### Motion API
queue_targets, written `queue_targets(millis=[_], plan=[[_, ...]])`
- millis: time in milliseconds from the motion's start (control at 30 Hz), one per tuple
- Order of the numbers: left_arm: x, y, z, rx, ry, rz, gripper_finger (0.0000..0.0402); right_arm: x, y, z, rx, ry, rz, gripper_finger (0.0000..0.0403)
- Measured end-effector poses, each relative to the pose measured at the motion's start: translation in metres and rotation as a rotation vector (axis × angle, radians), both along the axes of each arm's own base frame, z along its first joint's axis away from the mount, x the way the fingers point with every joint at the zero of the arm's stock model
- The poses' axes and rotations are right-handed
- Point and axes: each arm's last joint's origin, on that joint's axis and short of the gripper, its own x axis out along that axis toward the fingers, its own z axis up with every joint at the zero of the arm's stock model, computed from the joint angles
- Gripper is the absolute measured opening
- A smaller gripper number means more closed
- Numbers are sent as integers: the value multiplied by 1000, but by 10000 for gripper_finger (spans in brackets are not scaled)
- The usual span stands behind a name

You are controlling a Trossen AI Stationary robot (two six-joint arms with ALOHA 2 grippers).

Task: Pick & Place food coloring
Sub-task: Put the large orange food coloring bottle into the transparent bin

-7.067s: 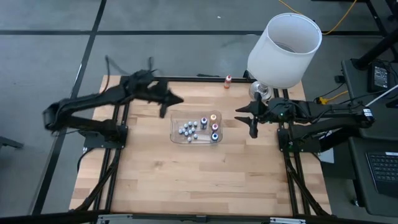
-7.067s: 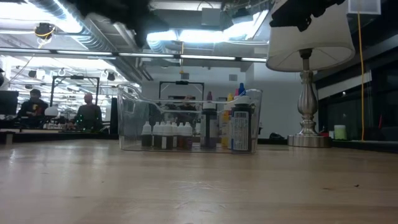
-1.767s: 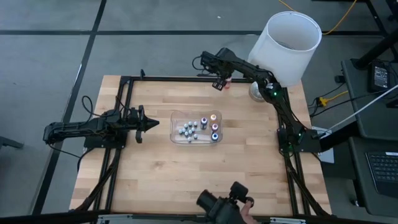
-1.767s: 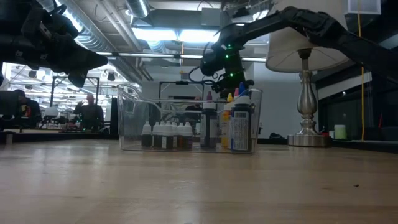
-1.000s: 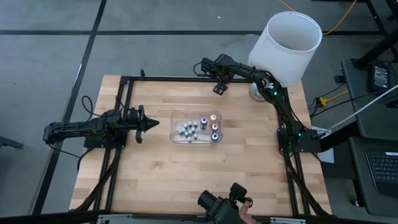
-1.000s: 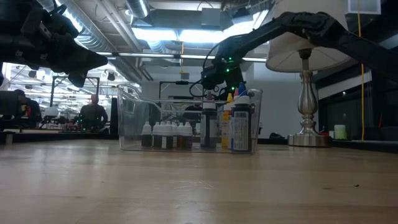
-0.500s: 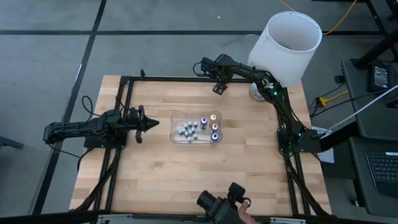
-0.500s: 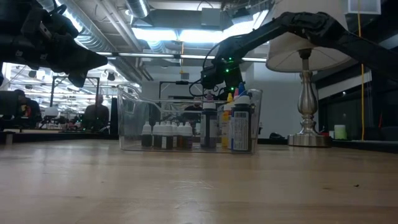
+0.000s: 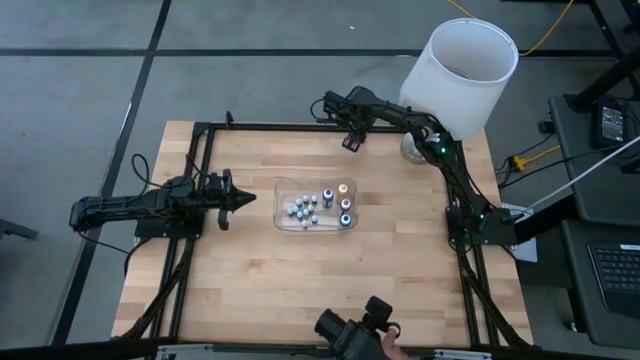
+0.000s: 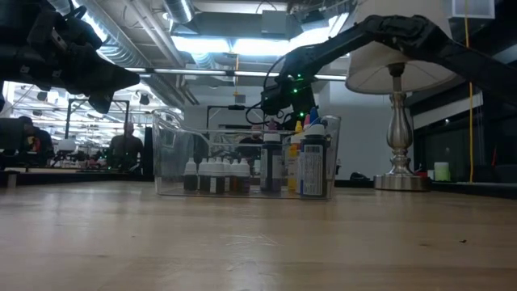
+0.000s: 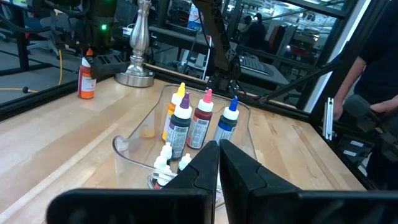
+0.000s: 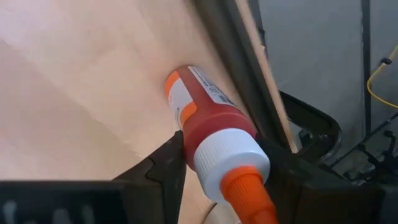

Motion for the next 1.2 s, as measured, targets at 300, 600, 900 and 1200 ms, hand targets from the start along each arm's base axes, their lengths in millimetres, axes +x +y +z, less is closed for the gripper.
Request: queue_targets(millis=[300,600,900,1200], plan=[[0,0,0,0,0,0,9,11,29,31,-16,-75,63,155],[0,0,0,0,0,0,13,18,81,86,-75,-189,178,164],[0,0,0,0,0,0,9,17,158,156,-28,-373,463,158],[0,0,0,0,0,0,11,13,242,179,2,-378,760,157]])
